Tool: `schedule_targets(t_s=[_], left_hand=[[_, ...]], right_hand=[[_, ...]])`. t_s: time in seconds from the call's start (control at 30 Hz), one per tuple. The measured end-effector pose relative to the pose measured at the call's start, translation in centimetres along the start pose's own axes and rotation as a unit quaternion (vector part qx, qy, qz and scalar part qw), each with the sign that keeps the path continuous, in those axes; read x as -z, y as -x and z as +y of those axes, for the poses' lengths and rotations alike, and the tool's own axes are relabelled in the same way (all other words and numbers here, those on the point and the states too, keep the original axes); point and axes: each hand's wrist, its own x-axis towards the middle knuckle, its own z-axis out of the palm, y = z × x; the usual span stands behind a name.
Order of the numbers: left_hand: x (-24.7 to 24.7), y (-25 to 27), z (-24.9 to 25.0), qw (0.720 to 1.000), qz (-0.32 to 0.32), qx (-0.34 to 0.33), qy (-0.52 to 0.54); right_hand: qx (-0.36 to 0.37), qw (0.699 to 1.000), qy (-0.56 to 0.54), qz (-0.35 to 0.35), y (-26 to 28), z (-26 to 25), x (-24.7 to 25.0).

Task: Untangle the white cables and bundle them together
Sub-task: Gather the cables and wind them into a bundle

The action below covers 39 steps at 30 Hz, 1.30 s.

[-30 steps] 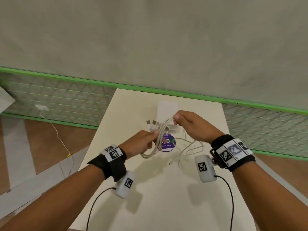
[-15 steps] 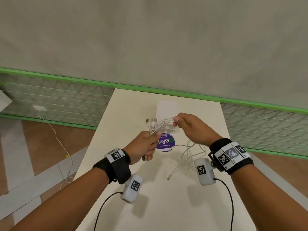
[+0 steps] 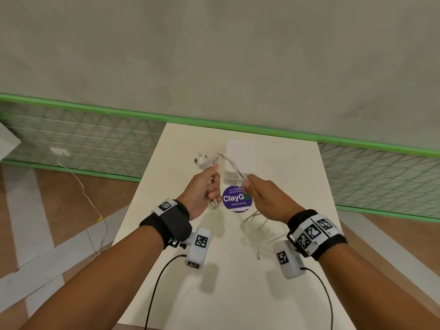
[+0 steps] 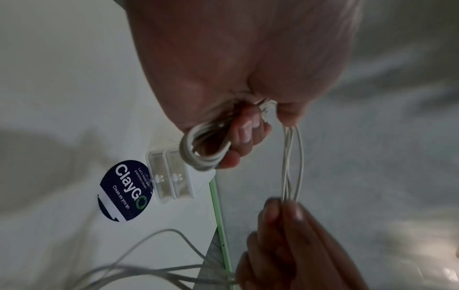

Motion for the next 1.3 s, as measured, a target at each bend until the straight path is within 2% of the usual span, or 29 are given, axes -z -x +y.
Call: schedule_targets(t_s=[0.1, 0.17, 0.23, 0.3, 0.43, 0.53, 0.63, 0.7, 0.8, 1.0, 1.07, 1.13, 1.23, 1.3], left_hand=[[-1.4, 0.2, -0.2, 0.997, -0.019, -0.040, -0.060], [-2.5, 0.5, -0.4, 0.989, -0.010, -0.066, -0.129], [-3.4, 0.6, -0.7, 0.979, 0.045, -0.072, -0.187], [-4.1, 0.4, -1.0, 0.972, 0.103, -0.054, -0.202], [-5.0, -0.2, -1.3, 0.968, 0.160, -0.009, -0.191], [-5.3, -0.8, -1.5, 0.980, 0.150, -0.029, -0.125], [-4.7, -1.4, -1.3, 0.990, 0.124, -0.058, 0.020], [-4.3, -1.7, -0.8, 0.984, 0.123, -0.072, 0.102], [-4.2, -2.1, -0.5, 0.973, 0.136, -0.081, 0.170], [-1.2, -3.1, 2.4, 0.952, 0.159, -0.107, 0.239], [-0.1, -3.2, 3.3, 0.962, 0.163, -0.111, 0.190], [0.3, -2.8, 3.4, 0.975, 0.163, -0.113, 0.104], [0.1, -2.0, 2.7, 0.983, 0.135, -0.111, -0.052], [-0.1, -1.3, 2.1, 0.973, 0.089, -0.108, -0.184]], right_hand=[[0.007, 0.999, -0.041, 0.020, -0.6, -1.1, -1.8], [0.020, 0.998, -0.063, 0.024, -0.8, -1.8, -2.4], [0.030, 0.998, -0.056, 0.028, -0.8, -1.8, -2.8], [0.034, 0.999, -0.004, 0.035, -0.9, -1.2, -3.4], [0.025, 0.994, 0.089, 0.050, -0.7, -1.0, -4.6], [0.026, 0.995, 0.058, 0.073, -0.3, -1.0, -4.2], [0.018, 0.997, 0.014, 0.074, 0.3, -0.6, -3.5], [0.014, 0.998, 0.014, 0.064, 0.4, 0.0, -3.3], [0.010, 0.998, -0.009, 0.061, 0.0, 0.4, -3.0], [-0.010, 0.999, -0.033, 0.030, 1.8, 2.3, -2.5], [-0.021, 0.998, -0.059, 0.009, 2.7, 3.5, -2.7], [-0.051, 0.987, -0.151, -0.006, 3.1, 3.9, -2.5], [-0.100, 0.936, -0.338, -0.006, 3.2, 3.4, -0.8], [-0.110, 0.924, -0.366, -0.010, 2.7, 2.7, 0.5]])
